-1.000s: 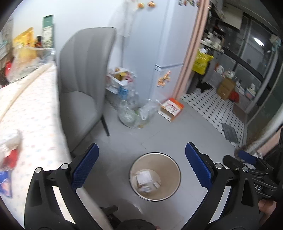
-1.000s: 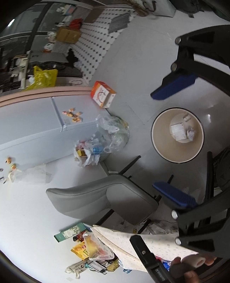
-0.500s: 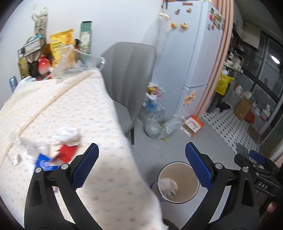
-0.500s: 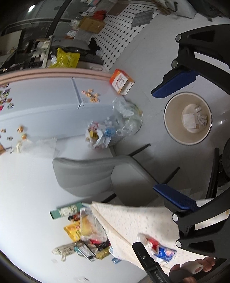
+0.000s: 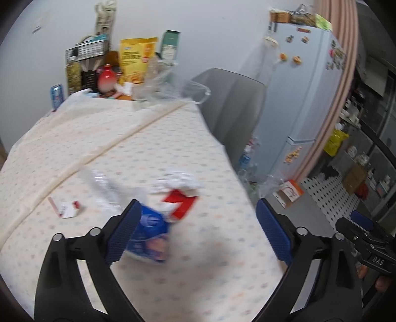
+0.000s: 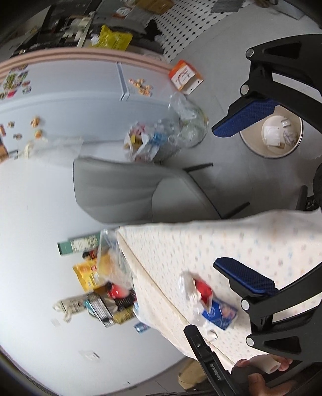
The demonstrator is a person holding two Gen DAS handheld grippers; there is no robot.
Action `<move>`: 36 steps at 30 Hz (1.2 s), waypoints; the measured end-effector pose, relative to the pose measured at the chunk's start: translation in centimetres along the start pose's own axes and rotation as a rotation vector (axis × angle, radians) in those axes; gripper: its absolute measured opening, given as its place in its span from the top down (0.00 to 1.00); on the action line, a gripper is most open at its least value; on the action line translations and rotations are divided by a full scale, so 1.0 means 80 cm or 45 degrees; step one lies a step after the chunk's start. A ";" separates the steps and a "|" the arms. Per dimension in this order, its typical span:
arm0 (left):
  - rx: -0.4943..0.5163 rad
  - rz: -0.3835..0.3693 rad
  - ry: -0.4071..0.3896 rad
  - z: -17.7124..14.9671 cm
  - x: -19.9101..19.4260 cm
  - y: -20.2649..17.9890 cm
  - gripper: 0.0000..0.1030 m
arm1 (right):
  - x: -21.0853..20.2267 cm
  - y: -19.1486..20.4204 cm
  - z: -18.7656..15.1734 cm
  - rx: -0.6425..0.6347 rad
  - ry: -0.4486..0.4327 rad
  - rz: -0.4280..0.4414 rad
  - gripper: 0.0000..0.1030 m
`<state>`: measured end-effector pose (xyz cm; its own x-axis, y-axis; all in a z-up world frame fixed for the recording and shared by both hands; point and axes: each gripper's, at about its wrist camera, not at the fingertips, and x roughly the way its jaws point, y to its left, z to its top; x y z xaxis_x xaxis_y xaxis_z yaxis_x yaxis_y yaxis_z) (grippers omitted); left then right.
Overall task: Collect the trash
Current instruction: 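Move both tools back over the table toward the plastic bag, then grasp the clear plastic bag with the left tool while the right tool grasps a red scrap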
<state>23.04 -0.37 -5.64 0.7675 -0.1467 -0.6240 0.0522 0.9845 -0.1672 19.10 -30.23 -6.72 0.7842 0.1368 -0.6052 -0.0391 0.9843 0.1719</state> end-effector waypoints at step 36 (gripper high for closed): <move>-0.389 0.097 0.091 0.026 0.090 0.167 0.42 | 0.145 0.182 0.044 -0.162 0.230 0.295 0.35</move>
<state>30.58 11.93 -10.75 0.7142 -0.0908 -0.6940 -0.2063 0.9202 -0.3327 29.85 -14.70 -8.50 0.6232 0.3655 -0.6915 -0.2901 0.9291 0.2296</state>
